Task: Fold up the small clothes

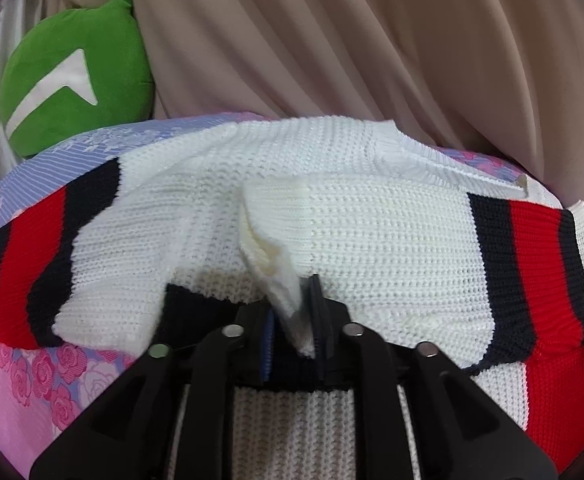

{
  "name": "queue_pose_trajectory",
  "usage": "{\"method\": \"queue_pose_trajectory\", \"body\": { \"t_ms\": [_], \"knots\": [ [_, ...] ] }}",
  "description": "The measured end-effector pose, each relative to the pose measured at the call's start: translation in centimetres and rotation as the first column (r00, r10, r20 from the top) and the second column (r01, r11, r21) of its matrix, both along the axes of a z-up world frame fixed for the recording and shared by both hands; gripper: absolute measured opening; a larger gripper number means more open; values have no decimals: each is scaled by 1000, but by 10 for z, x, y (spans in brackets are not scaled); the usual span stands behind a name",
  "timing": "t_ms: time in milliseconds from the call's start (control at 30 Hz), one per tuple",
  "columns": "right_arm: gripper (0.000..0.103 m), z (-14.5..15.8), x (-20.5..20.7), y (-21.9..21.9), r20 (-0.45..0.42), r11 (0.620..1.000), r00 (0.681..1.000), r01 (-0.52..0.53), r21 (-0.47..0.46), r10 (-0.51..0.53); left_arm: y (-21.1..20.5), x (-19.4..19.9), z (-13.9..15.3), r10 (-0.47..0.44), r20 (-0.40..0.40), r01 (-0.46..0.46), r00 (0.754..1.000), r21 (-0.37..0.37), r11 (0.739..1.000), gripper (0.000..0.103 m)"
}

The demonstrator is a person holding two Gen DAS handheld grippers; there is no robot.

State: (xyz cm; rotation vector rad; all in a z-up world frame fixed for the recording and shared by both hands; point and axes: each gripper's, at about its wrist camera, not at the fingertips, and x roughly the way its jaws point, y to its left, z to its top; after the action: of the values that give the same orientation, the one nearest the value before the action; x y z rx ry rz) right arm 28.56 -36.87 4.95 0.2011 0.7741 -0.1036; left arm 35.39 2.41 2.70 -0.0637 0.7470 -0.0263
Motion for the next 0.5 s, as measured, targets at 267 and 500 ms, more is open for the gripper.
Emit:
{"method": "queue_pose_trajectory", "body": {
  "t_ms": [267, 500],
  "knots": [
    [47, 2, -3, 13, 31, 996, 999, -10, -92, 13, 121, -59, 41, 258, 68, -241, 964, -192, 951, 88],
    [53, 1, -10, 14, 34, 999, 999, -22, -48, 24, 310, -109, 12, 617, -116, -611, 778, -371, 700, 87]
  ]
}}
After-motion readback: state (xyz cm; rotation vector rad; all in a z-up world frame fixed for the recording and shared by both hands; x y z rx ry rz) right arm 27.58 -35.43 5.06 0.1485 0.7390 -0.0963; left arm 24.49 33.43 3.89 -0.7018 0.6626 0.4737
